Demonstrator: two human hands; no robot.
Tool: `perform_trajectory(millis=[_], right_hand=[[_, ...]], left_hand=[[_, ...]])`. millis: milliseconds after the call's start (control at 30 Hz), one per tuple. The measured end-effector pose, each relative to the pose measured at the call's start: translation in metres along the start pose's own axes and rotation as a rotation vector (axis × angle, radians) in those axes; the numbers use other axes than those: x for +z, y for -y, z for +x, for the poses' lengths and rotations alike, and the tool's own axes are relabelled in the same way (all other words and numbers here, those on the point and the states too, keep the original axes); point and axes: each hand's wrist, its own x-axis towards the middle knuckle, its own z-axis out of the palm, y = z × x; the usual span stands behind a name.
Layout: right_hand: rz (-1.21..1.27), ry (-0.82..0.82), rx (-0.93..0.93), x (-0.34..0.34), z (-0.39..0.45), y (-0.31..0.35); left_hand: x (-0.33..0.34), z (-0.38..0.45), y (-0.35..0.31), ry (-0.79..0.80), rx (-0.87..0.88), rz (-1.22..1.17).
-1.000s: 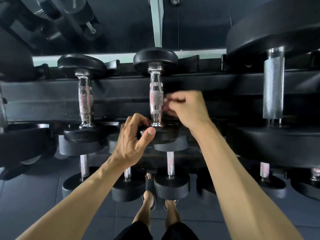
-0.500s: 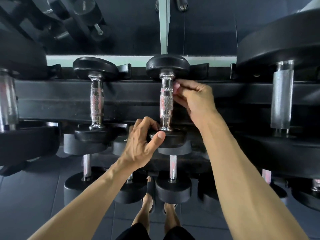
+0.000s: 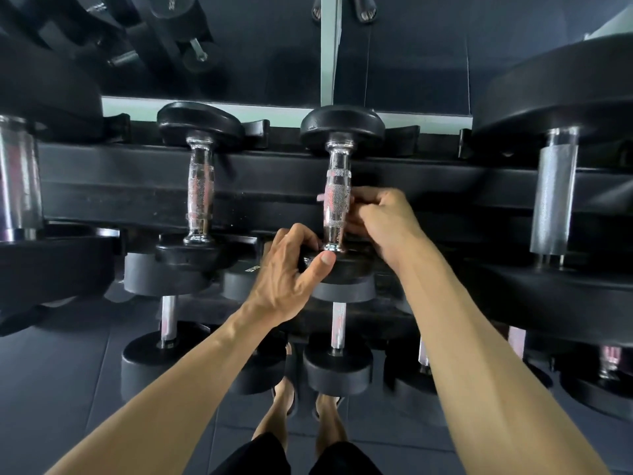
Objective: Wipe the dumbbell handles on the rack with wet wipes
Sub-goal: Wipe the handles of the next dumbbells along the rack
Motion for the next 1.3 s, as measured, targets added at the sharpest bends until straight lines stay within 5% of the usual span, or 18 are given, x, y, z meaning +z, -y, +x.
perform_trajectory(millis=[133, 267, 433, 767, 967, 1133, 1300], right_hand=[[-0.269, 0.103, 0.017, -0.020, -0.019, -0.005], [-0.121, -0.068, -0.079, -0.015, -0.004, 0.015], [-0.323, 0.034, -0.052, -0.021, -0.030, -0.006], [-0.173, -0.289, -0.207, -0.039, -0.090, 0.002], [-0.106, -0.268, -0.230, -0.020, -0.102, 0.001], [0.150, -0.275, -0.198, -0.005, -0.099, 0.004], [-0.426, -0.559, -0.183, 0.012, -0.100, -0.018]], left_hand=[[0.000, -0.001, 0.001, -0.011, -0.002, -0.009], [0.002, 0.000, -0.005, 0.029, -0.029, 0.023], [0.003, -0.001, -0.011, 0.029, -0.044, 0.060], [0.019, 0.003, -0.057, 0.110, -0.105, 0.278], [-0.002, 0.010, -0.071, 0.106, 0.002, -0.269], [-0.023, 0.027, -0.068, 0.020, -0.125, -0.490], [-0.028, 0.073, -0.040, -0.034, -0.548, -0.689]])
